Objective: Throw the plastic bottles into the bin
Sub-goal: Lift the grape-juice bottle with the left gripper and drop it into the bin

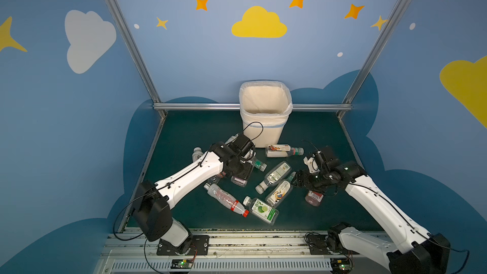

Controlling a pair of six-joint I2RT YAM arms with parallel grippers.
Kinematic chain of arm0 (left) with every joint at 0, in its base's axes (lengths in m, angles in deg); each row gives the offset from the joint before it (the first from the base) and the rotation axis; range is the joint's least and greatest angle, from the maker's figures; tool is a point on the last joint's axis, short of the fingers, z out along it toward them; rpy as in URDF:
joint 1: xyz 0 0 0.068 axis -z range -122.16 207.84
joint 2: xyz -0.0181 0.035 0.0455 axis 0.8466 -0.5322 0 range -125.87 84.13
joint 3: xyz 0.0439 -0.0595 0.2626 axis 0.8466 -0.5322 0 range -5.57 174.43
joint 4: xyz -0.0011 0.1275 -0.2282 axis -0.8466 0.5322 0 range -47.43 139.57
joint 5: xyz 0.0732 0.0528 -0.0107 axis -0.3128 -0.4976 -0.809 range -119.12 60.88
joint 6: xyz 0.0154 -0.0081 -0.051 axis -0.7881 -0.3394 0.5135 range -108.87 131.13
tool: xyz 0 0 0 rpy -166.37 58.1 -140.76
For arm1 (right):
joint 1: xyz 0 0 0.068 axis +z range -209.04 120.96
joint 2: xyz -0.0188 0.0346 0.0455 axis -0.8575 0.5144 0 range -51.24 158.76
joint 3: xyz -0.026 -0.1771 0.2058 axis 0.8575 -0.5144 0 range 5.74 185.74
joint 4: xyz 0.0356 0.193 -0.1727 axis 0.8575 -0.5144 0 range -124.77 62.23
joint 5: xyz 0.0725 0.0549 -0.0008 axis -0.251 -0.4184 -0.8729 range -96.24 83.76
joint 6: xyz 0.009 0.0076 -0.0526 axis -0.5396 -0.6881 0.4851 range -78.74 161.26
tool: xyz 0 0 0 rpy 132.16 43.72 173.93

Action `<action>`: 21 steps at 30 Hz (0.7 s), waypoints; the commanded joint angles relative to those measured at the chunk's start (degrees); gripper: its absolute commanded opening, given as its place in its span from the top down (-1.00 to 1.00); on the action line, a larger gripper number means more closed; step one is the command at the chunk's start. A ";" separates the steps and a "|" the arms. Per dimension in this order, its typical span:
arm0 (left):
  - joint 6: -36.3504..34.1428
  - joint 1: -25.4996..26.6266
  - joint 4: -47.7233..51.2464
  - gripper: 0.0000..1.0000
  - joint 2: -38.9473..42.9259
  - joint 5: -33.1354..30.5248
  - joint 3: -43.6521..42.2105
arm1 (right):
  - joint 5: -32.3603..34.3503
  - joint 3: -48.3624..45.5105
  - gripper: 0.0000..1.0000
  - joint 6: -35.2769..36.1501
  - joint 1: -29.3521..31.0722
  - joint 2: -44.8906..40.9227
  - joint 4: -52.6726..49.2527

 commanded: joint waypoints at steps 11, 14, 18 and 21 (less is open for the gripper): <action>-12.20 -10.18 1.55 -0.75 -22.02 -1.40 62.54 | -1.42 3.39 -0.62 2.29 -0.21 2.78 0.78; -11.94 -12.36 9.13 -1.00 -41.07 -3.02 98.55 | -0.66 4.09 -0.62 2.89 -0.30 2.65 -0.65; -8.92 -14.64 -5.59 -1.00 -31.20 -1.08 78.26 | -0.76 2.99 -0.62 1.99 -0.44 1.34 -0.50; -9.60 -13.29 -3.63 -1.00 -24.70 -3.14 70.26 | -0.44 2.56 -0.62 1.35 -0.40 0.72 -0.59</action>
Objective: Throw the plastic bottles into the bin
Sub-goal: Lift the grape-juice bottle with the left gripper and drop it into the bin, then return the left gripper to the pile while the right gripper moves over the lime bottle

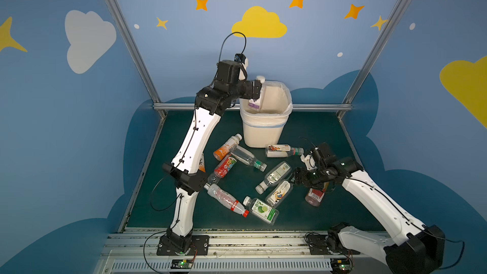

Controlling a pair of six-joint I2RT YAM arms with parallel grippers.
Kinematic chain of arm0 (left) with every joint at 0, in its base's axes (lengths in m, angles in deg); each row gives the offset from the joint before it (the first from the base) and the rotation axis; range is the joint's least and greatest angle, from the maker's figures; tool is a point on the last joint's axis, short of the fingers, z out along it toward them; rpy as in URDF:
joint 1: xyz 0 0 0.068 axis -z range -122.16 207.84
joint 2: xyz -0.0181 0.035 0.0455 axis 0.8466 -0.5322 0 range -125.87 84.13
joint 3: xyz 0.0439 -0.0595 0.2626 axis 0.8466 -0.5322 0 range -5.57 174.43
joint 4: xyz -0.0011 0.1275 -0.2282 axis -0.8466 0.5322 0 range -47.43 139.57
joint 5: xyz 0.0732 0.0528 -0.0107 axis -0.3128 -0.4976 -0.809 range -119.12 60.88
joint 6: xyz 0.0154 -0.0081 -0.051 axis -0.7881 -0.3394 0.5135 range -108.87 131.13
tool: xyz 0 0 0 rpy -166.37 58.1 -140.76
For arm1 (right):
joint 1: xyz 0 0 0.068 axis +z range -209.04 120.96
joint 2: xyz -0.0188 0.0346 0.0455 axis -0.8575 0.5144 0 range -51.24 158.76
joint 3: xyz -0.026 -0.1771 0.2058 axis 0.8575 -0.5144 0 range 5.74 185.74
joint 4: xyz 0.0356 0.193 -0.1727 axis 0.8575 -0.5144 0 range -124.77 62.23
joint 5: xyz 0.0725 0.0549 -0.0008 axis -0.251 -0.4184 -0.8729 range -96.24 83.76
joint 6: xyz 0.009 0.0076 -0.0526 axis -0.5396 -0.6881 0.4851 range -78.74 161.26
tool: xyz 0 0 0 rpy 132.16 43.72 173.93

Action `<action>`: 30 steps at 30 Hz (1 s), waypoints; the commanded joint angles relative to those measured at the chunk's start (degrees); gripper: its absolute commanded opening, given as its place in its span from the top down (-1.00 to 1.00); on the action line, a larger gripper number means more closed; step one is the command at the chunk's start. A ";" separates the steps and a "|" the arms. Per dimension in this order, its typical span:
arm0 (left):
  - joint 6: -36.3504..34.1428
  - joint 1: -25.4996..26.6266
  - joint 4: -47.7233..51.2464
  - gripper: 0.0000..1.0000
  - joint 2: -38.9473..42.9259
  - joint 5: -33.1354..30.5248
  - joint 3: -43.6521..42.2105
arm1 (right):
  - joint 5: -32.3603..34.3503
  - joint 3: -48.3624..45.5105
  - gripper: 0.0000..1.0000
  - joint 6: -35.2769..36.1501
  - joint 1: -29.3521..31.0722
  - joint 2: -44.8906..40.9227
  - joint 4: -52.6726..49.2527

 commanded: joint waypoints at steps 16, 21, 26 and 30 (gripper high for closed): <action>12.59 6.60 2.81 -1.00 46.55 -10.86 -55.20 | -5.27 0.83 -0.62 5.35 2.28 -2.06 0.82; 21.32 5.48 3.49 -1.00 53.42 -12.60 -69.27 | -7.56 1.44 -0.62 7.66 7.46 -3.26 2.30; 27.33 5.01 4.56 -1.00 54.69 -10.56 -77.19 | -5.04 2.54 -0.61 8.63 17.07 -2.16 3.82; 27.67 5.01 8.82 -1.00 53.20 -11.68 -78.71 | -0.86 3.09 -0.61 8.19 23.74 0.51 4.57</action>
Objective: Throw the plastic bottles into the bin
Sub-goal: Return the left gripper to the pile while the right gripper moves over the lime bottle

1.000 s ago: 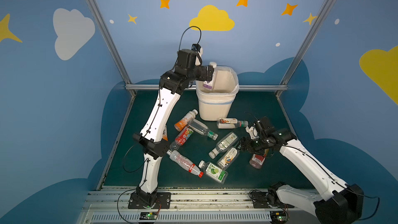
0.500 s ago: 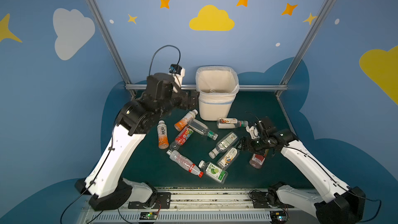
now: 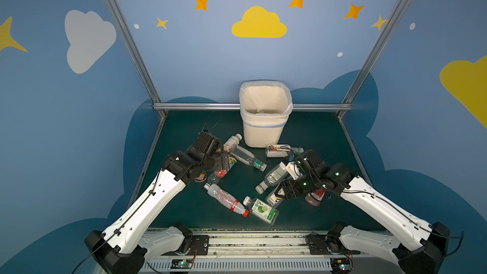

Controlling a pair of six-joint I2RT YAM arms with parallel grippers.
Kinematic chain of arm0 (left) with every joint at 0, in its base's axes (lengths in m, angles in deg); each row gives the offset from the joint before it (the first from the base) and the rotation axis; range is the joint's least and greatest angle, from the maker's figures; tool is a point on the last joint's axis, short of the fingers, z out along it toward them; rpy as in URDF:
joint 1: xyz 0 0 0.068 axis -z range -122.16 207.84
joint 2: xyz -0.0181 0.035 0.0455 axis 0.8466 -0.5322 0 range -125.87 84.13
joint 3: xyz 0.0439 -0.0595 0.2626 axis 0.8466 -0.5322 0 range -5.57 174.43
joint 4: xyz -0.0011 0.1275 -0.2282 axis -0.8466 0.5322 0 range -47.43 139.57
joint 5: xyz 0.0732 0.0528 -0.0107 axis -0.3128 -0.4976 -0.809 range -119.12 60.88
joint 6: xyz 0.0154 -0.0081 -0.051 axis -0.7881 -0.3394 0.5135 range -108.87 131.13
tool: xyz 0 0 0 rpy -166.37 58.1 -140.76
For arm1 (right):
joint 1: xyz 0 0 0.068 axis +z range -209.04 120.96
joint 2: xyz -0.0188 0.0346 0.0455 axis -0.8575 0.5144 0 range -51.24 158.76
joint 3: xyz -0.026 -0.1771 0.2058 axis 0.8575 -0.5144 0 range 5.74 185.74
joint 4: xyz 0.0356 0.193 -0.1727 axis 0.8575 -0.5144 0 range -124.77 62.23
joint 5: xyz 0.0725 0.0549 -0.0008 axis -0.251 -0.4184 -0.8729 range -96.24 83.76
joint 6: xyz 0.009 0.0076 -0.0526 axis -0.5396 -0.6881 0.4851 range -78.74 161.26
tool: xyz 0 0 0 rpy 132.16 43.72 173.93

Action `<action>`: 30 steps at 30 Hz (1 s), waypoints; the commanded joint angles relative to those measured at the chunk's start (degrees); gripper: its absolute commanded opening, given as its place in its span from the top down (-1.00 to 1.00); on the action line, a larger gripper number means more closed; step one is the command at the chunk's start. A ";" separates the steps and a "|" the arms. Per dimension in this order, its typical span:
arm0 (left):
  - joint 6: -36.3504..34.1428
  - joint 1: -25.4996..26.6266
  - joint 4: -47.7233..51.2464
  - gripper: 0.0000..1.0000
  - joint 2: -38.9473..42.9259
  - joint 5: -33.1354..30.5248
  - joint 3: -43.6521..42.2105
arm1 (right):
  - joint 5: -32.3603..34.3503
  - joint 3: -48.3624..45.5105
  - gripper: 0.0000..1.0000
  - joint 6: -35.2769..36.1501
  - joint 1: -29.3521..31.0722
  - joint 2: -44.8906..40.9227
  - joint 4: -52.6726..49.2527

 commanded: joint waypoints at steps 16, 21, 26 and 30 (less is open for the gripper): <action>17.50 -0.05 -3.54 -1.00 21.06 -4.41 -13.90 | 9.46 3.22 -0.61 1.31 13.90 5.71 3.51; 16.35 0.23 9.92 -1.00 15.22 -8.24 -7.84 | 12.27 2.09 -0.61 0.12 16.95 6.43 3.20; 15.86 1.11 18.92 -1.00 10.50 -14.60 -4.09 | 15.93 1.13 -0.61 0.70 19.86 7.44 1.78; 14.14 1.09 17.29 -1.00 11.09 -14.33 -5.00 | 17.09 1.98 -0.61 2.99 21.66 10.55 0.30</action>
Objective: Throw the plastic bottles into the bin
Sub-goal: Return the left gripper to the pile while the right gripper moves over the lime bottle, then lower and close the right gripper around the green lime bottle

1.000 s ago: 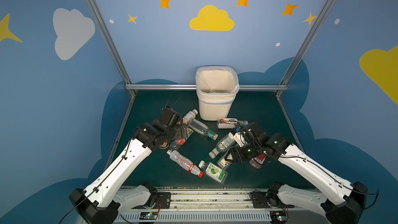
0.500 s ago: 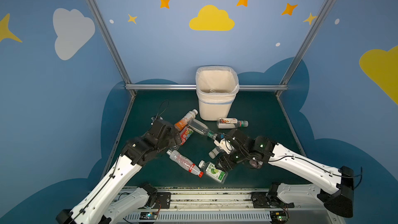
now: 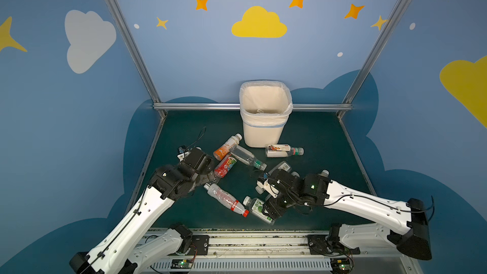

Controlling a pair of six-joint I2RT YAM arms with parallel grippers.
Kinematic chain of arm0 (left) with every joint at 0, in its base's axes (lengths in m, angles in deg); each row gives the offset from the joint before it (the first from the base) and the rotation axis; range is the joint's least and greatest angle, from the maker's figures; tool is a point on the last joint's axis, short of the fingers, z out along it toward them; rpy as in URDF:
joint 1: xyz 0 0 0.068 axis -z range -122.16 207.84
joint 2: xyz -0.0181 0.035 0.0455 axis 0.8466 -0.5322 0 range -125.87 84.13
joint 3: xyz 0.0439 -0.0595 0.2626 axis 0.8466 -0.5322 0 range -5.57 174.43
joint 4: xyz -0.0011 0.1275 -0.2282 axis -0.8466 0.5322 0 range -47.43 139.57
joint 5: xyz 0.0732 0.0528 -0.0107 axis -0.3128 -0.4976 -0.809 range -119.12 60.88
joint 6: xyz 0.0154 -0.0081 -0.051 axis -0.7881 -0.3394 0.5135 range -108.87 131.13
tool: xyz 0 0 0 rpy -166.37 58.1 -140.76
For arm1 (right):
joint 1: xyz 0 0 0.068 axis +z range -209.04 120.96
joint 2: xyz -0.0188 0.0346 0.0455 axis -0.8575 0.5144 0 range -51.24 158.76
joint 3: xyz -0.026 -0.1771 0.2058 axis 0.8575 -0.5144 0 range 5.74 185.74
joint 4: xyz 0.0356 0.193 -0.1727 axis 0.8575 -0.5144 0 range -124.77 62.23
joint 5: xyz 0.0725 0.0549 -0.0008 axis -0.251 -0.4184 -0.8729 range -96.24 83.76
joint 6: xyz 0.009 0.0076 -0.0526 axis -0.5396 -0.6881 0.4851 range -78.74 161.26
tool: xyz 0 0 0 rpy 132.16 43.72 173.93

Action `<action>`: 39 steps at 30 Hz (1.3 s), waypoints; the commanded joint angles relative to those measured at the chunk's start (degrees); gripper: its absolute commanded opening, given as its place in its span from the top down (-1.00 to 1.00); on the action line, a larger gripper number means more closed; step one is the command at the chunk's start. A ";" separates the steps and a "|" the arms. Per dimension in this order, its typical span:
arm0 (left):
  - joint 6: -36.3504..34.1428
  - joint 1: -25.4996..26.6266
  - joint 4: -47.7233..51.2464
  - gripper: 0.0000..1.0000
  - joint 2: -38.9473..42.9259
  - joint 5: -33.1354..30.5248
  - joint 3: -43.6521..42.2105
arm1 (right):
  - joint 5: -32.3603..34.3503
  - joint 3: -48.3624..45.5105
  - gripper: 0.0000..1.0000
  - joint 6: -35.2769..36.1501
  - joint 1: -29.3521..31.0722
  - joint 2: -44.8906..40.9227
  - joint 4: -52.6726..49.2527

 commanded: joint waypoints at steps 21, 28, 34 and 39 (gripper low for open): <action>-13.24 -1.28 -5.86 -1.00 -4.33 2.36 3.68 | 7.84 11.52 -0.65 10.06 2.72 25.03 -4.00; -13.34 -2.08 -5.00 -1.00 -1.72 3.09 3.03 | 8.55 12.25 -0.67 10.13 1.55 28.62 -4.11; -13.79 -3.56 -4.17 -1.00 0.84 3.45 2.62 | 7.05 12.77 -0.67 10.40 0.76 30.35 -3.51; -14.42 -4.34 -3.49 -1.00 2.00 3.65 2.75 | 5.89 13.46 -0.67 10.29 0.35 31.98 -3.01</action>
